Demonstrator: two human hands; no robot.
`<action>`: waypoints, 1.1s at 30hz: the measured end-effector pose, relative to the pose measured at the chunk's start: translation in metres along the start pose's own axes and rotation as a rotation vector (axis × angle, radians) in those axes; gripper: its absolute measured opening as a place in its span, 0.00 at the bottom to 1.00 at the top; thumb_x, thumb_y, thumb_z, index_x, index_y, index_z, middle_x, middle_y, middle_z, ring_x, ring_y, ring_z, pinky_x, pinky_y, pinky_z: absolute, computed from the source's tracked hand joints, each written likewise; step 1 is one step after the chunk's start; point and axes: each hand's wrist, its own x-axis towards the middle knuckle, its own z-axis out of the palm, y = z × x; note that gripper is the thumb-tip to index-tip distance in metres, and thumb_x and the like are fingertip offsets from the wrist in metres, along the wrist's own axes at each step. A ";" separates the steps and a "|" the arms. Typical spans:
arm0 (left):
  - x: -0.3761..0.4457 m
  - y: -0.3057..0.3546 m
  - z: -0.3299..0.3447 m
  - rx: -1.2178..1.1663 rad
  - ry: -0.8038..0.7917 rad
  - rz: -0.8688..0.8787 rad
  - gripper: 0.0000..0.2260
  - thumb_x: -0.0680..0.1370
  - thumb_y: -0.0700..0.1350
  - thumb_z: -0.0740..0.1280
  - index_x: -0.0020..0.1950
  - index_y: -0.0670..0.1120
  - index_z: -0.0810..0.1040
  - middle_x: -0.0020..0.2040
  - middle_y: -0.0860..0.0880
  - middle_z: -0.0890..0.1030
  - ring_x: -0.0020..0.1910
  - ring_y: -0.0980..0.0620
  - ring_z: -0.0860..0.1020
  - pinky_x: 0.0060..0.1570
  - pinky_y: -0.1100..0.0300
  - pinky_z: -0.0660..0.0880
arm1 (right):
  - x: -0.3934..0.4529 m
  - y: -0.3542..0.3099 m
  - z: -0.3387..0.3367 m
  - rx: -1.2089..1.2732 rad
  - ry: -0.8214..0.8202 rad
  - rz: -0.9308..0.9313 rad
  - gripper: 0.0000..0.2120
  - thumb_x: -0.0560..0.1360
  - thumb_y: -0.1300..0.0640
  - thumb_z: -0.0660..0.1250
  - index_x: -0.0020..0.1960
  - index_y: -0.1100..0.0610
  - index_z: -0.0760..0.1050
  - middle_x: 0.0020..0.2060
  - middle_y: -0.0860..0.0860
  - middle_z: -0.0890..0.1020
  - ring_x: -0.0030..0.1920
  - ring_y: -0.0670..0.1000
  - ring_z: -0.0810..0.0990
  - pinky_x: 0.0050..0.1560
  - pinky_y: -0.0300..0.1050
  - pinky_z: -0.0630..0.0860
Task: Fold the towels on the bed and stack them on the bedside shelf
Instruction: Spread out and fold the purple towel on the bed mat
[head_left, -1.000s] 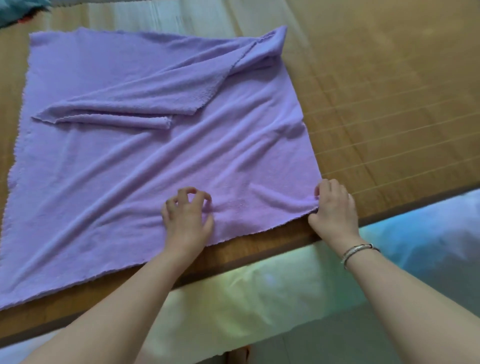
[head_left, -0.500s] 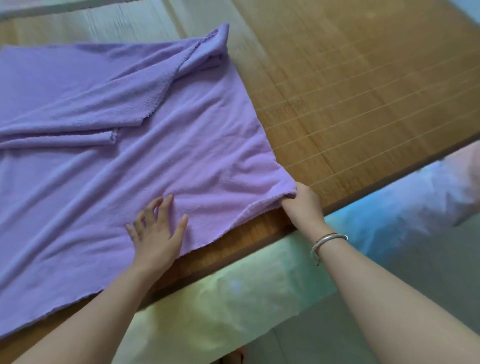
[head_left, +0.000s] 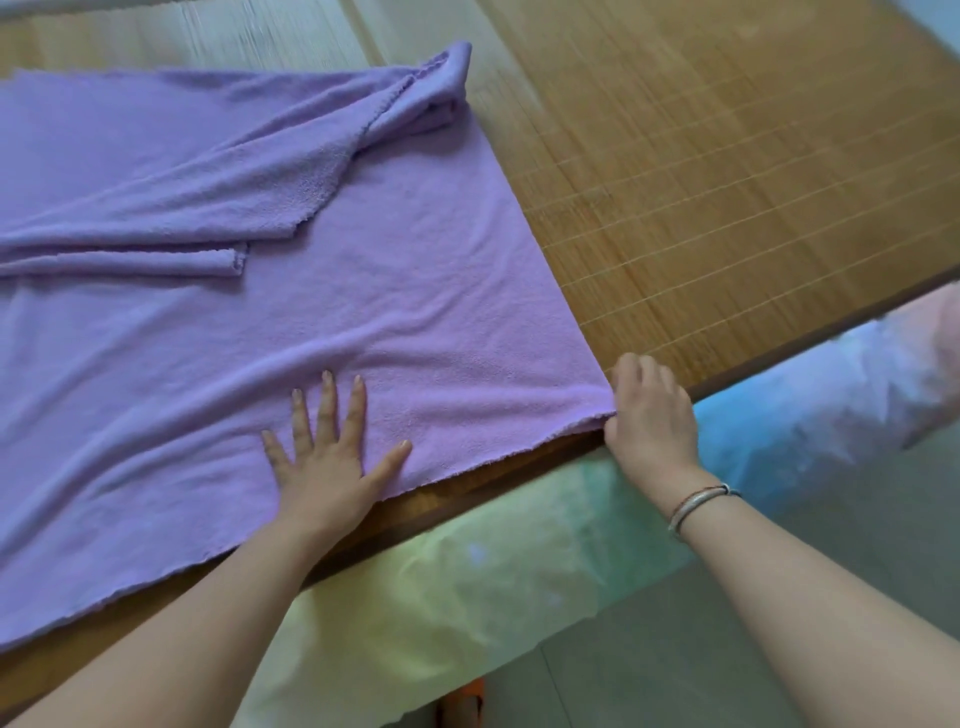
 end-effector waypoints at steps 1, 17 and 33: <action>-0.001 0.001 -0.001 0.009 -0.002 0.014 0.42 0.63 0.77 0.40 0.74 0.64 0.33 0.75 0.58 0.29 0.75 0.47 0.31 0.68 0.34 0.36 | 0.000 -0.006 0.001 -0.075 0.045 -0.128 0.21 0.57 0.70 0.68 0.46 0.58 0.68 0.41 0.57 0.74 0.41 0.61 0.74 0.37 0.51 0.71; 0.015 -0.153 -0.081 -0.177 0.236 -0.148 0.24 0.76 0.53 0.59 0.72 0.50 0.67 0.77 0.46 0.59 0.76 0.42 0.55 0.71 0.44 0.55 | 0.039 -0.276 -0.011 0.317 -0.177 -0.621 0.09 0.70 0.58 0.62 0.49 0.59 0.73 0.47 0.57 0.75 0.49 0.61 0.74 0.45 0.53 0.70; 0.128 -0.309 -0.170 -0.377 -0.006 -0.153 0.21 0.71 0.53 0.66 0.63 0.51 0.69 0.64 0.48 0.68 0.63 0.46 0.72 0.63 0.45 0.68 | 0.122 -0.461 0.005 1.279 -0.330 0.518 0.17 0.75 0.57 0.64 0.57 0.52 0.58 0.43 0.51 0.73 0.31 0.53 0.76 0.30 0.45 0.73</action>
